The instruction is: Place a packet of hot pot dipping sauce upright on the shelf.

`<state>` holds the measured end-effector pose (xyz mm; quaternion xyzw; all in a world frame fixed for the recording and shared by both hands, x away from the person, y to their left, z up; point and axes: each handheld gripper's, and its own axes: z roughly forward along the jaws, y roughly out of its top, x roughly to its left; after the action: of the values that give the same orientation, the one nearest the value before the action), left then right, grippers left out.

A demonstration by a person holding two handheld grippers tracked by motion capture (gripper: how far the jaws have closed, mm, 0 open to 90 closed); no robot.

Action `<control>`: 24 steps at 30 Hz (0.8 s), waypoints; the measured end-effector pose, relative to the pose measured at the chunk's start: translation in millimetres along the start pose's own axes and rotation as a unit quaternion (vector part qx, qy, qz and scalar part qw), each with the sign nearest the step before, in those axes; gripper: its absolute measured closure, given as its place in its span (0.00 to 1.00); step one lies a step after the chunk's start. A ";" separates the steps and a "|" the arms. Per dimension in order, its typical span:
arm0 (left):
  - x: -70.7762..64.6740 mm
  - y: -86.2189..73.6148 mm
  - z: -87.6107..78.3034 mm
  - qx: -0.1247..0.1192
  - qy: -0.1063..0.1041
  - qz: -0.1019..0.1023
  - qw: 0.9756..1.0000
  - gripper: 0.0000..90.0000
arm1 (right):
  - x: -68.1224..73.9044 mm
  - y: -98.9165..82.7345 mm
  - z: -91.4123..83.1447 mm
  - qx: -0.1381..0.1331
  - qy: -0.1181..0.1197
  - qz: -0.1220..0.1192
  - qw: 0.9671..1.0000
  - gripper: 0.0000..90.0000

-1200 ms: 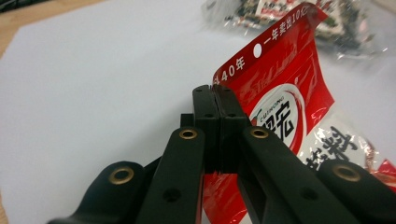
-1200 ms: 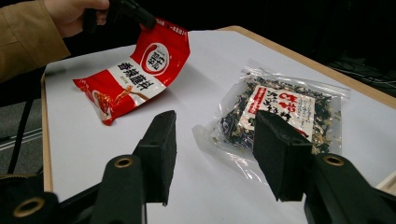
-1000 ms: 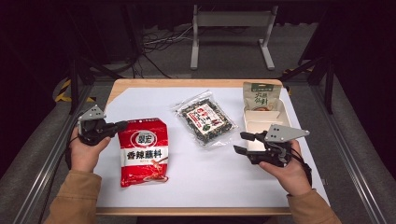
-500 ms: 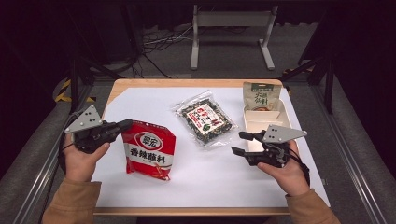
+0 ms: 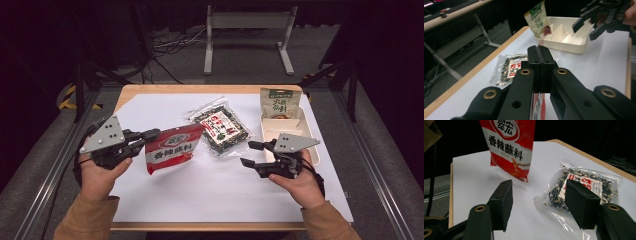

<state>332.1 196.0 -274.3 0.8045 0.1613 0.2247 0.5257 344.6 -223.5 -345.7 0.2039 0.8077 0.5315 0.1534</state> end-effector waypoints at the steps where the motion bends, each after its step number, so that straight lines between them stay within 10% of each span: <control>1: -0.4 0.8 0.9 0.000 -0.004 0.001 1.000 1.00 | 1.6 0.6 2.4 0.000 0.004 -0.001 1.000 0.44; 15: -32.3 23.0 13.8 -0.048 -0.089 0.029 0.994 1.00 | 20.5 3.7 41.8 0.021 0.053 -0.018 0.998 0.42; 24: -37.7 25.9 22.0 -0.049 -0.103 0.033 0.993 1.00 | 28.4 -4.5 68.2 0.014 0.105 -0.014 0.994 0.49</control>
<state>312.5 150.1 -265.3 0.8017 0.0686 0.1651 0.5703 350.8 -156.8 -377.1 0.1374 0.8295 0.5365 0.0721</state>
